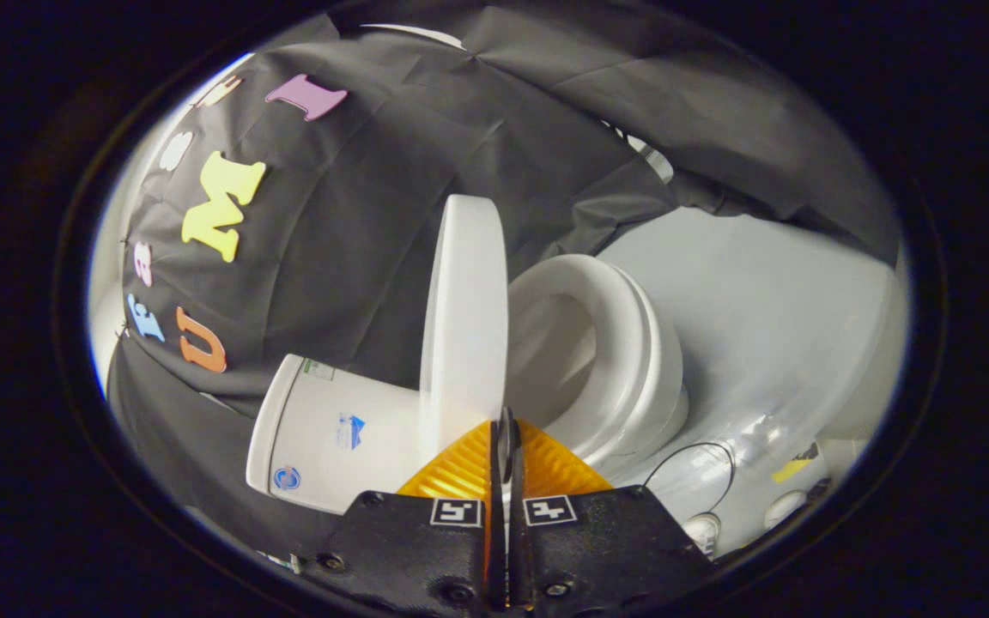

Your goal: Open the toilet lid.

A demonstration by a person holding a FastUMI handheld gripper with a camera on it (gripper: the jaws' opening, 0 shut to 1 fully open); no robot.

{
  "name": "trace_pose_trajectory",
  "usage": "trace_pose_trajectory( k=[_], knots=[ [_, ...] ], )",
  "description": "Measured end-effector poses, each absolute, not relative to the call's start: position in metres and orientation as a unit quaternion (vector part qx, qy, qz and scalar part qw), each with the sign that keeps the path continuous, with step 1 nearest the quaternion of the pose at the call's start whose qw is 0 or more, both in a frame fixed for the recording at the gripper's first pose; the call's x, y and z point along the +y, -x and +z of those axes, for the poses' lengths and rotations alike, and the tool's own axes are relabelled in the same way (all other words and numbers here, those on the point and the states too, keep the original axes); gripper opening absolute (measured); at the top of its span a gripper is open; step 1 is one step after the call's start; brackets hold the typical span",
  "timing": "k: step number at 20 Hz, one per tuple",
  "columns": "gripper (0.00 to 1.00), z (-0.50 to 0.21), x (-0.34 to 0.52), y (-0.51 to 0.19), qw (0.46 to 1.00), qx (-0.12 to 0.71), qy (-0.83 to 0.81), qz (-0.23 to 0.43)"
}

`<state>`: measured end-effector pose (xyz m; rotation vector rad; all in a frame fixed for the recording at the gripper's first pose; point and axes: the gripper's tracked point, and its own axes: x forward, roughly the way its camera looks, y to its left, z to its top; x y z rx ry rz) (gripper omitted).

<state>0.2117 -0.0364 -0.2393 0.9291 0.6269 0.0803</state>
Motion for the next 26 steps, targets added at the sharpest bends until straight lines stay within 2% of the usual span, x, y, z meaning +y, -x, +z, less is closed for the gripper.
trace_pose_trajectory(
  k=[3,19,26],
  knots=[
    [0.05,-0.236,-0.034,-0.211,0.839,0.303,-0.451,0.03],
    [0.05,-0.193,0.003,-0.206,0.91,0.262,-0.321,0.013],
    [0.05,-0.177,0.02,-0.205,0.923,0.253,-0.288,0.001]
  ],
)
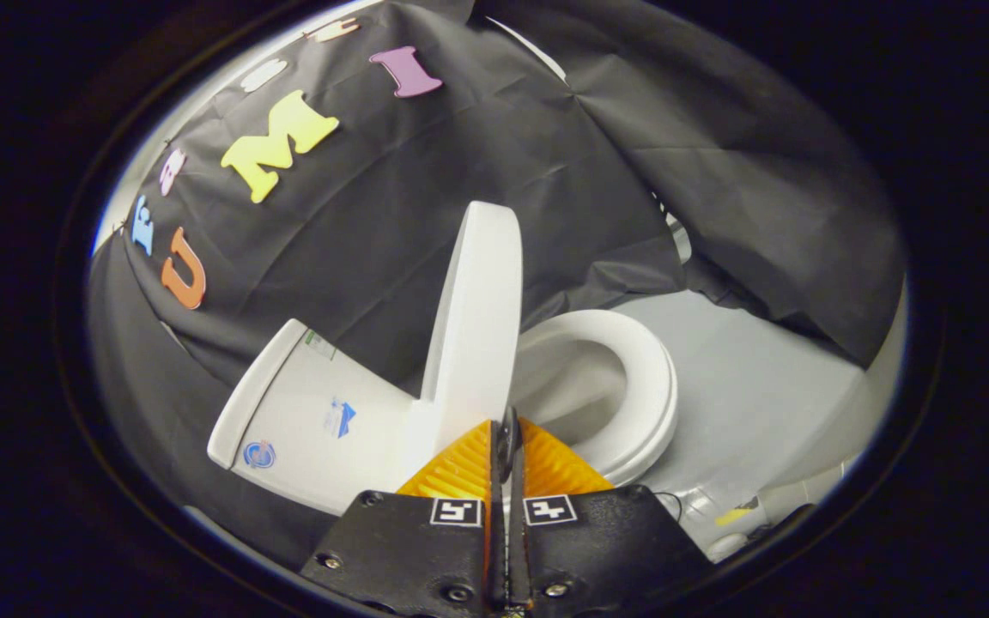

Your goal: Open the toilet lid.

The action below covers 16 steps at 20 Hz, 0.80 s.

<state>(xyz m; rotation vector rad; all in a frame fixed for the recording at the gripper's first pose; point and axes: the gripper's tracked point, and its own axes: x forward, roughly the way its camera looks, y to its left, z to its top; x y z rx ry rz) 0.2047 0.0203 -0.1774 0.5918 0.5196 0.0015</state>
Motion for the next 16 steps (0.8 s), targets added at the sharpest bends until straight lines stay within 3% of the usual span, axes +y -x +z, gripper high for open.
trace_pose_trajectory(
  k=[16],
  knots=[
    [0.05,-0.139,0.077,-0.202,0.949,0.238,-0.208,0.012]
  ],
)
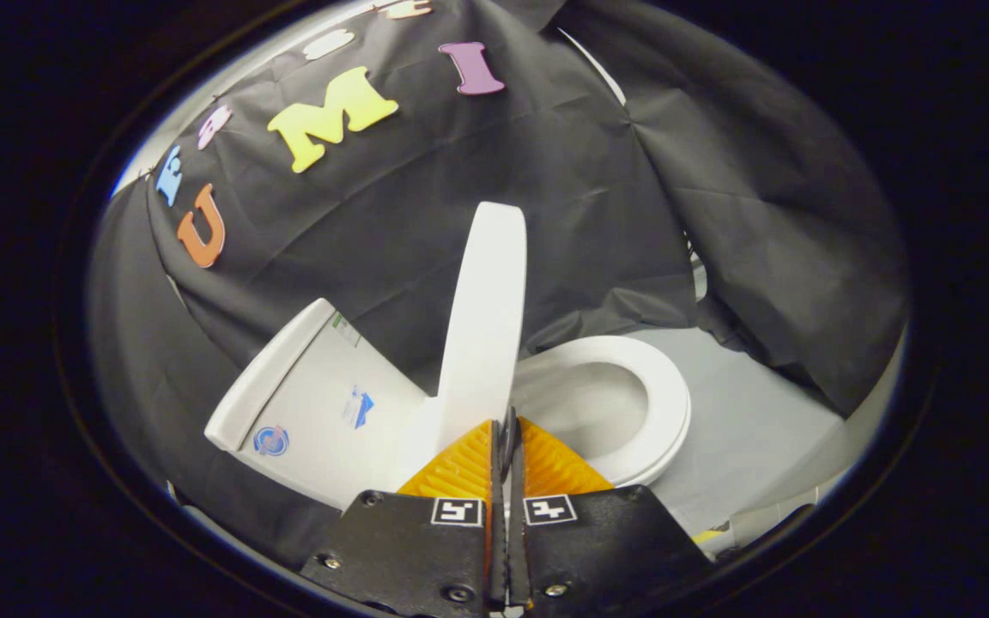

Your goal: Open the toilet lid.

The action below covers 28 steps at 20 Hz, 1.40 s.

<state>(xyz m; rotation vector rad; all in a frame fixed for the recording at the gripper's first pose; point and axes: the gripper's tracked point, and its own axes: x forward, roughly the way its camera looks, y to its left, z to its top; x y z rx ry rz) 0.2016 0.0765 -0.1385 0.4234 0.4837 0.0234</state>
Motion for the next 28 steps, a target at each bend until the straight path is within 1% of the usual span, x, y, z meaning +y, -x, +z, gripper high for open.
trace_pose_trajectory(
  k=[12,17,28],
  knots=[
    [0.06,-0.103,0.134,-0.199,0.964,0.226,-0.14,0.031],
    [0.1,-0.095,0.16,-0.199,0.966,0.223,-0.124,0.044],
    [0.11,-0.083,0.221,-0.198,0.972,0.215,-0.064,0.063]
  ],
)
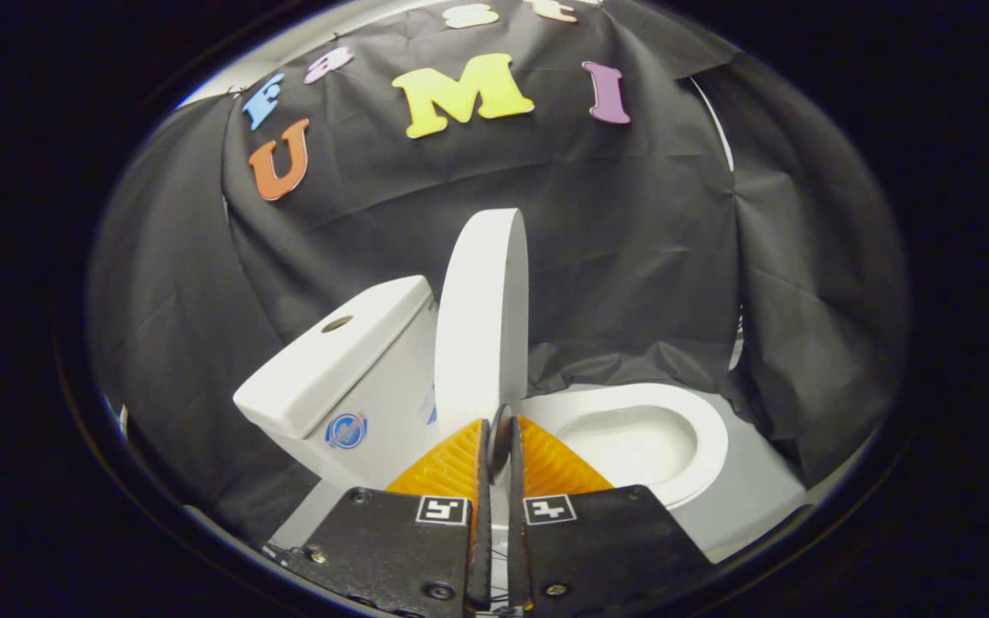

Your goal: Open the toilet lid.

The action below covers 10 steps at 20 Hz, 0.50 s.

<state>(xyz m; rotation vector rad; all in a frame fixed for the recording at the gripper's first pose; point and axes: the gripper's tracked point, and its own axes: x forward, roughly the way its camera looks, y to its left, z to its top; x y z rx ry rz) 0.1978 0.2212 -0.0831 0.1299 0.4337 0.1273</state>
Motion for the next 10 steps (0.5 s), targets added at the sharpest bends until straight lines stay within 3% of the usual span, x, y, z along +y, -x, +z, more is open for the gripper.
trace_pose_trajectory(
  k=[10],
  knots=[
    [0.11,-0.084,0.254,-0.195,0.972,0.223,-0.03,0.069]
  ],
)
